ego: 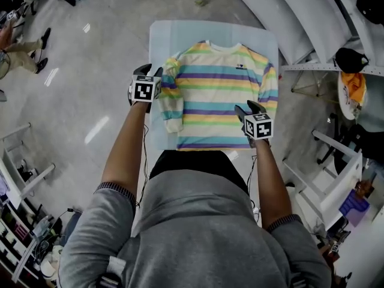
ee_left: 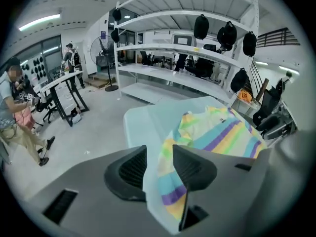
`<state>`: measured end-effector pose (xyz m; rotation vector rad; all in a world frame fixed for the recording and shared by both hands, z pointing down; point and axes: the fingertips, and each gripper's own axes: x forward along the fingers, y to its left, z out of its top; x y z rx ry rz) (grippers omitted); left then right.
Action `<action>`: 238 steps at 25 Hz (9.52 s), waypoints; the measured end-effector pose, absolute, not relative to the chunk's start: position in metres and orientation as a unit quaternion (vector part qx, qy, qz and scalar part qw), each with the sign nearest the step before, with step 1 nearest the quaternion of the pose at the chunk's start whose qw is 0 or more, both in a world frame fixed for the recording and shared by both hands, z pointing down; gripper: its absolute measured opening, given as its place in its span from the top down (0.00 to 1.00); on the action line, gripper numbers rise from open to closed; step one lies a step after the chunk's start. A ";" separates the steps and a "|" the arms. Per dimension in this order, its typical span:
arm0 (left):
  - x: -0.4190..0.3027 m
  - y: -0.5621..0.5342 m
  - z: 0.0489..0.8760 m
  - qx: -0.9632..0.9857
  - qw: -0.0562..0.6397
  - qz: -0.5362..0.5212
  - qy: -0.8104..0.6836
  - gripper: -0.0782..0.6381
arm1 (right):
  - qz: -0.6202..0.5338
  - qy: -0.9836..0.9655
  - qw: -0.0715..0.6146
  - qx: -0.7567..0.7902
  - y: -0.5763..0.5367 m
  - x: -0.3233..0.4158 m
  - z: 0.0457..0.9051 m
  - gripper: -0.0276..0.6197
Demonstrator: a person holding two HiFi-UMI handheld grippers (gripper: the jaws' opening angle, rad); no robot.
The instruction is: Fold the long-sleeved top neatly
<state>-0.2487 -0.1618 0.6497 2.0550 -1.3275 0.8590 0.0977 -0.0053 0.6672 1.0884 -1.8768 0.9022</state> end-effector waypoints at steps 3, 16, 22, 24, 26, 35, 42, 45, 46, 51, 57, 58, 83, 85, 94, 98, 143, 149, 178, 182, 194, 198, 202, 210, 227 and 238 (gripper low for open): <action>-0.235 -0.187 0.657 0.775 0.257 0.329 -0.475 0.64 | 0.357 -0.734 0.381 0.434 -0.010 0.100 0.670 0.56; -0.154 -0.193 0.711 0.793 0.158 0.461 -0.365 0.78 | 0.369 -0.740 0.379 0.414 -0.025 0.117 0.696 0.58; -0.140 -0.183 0.725 0.789 0.189 0.461 -0.360 0.71 | 0.369 -0.744 0.384 0.404 -0.031 0.126 0.702 0.58; -0.142 -0.182 0.733 0.781 0.196 0.470 -0.363 0.69 | 0.371 -0.744 0.384 0.403 -0.032 0.128 0.704 0.58; -0.145 -0.184 0.737 0.774 0.200 0.475 -0.367 0.69 | 0.373 -0.744 0.384 0.401 -0.032 0.130 0.706 0.58; -0.167 -0.198 0.722 0.767 0.212 0.445 -0.412 0.83 | 0.376 -0.740 0.388 0.401 -0.033 0.142 0.710 0.58; -0.198 -0.235 0.687 0.779 0.214 0.397 -0.435 0.83 | 0.371 -0.736 0.390 0.411 -0.048 0.154 0.706 0.58; -0.202 -0.248 0.686 0.785 0.214 0.404 -0.418 0.83 | 0.370 -0.730 0.390 0.421 -0.054 0.163 0.707 0.58; -0.202 -0.251 0.691 0.787 0.211 0.410 -0.410 0.82 | 0.370 -0.729 0.390 0.423 -0.056 0.165 0.707 0.58; -0.224 -0.267 0.716 0.757 0.203 0.459 -0.419 0.82 | 0.372 -0.723 0.394 0.428 -0.061 0.171 0.711 0.58; -0.243 -0.256 0.703 0.753 0.235 0.416 -0.452 0.79 | 0.370 -0.723 0.397 0.426 -0.059 0.169 0.711 0.57; -0.245 -0.252 0.699 0.755 0.231 0.415 -0.452 0.79 | 0.369 -0.724 0.398 0.425 -0.059 0.168 0.710 0.57; -0.228 -0.027 0.652 0.751 0.274 0.330 -0.502 0.70 | 0.301 -0.794 0.364 0.382 0.001 0.090 0.658 0.57; -0.223 -0.007 0.647 0.744 0.279 0.321 -0.515 0.68 | 0.296 -0.803 0.358 0.373 0.012 0.086 0.653 0.57; -0.177 0.055 0.667 0.728 0.281 0.319 -0.538 0.48 | 0.284 -0.818 0.354 0.353 0.065 0.092 0.646 0.52; -0.158 0.072 0.698 0.720 0.283 0.346 -0.530 0.49 | 0.290 -0.815 0.358 0.352 0.086 0.104 0.653 0.52; -0.420 -0.073 0.538 0.636 0.295 0.255 -0.666 0.85 | 0.268 -0.793 0.352 0.419 -0.011 0.102 0.556 0.52; -0.393 -0.086 0.507 0.643 0.282 0.237 -0.671 0.84 | 0.266 -0.806 0.337 0.408 -0.028 0.108 0.554 0.53; -0.066 -0.165 0.468 0.733 0.220 0.253 -0.592 0.85 | 0.303 -0.819 0.330 0.359 -0.070 0.249 0.592 0.52; -0.067 -0.157 0.483 0.734 0.228 0.251 -0.588 0.84 | 0.307 -0.824 0.325 0.347 -0.078 0.238 0.598 0.53; -0.068 -0.135 0.551 0.784 0.246 0.229 -0.523 0.51 | 0.275 -0.858 0.331 0.282 -0.108 0.088 0.628 0.53; -0.079 -0.130 0.584 0.777 0.262 0.243 -0.518 0.49 | 0.269 -0.855 0.351 0.270 -0.108 0.047 0.664 0.54; -0.092 -0.126 0.607 0.773 0.271 0.247 -0.518 0.49 | 0.270 -0.849 0.361 0.276 -0.114 0.018 0.698 0.57; -0.119 -0.120 0.620 0.774 0.280 0.236 -0.517 0.49 | 0.241 -0.842 0.384 0.294 -0.139 -0.024 0.733 0.58; -0.165 -0.110 0.612 0.755 0.286 0.234 -0.541 0.49 | 0.232 -0.852 0.314 0.348 -0.156 -0.010 0.636 0.92; -0.117 -0.114 0.614 0.767 0.268 0.258 -0.523 0.49 | 0.262 -0.830 0.284 0.403 -0.163 0.097 0.604 0.92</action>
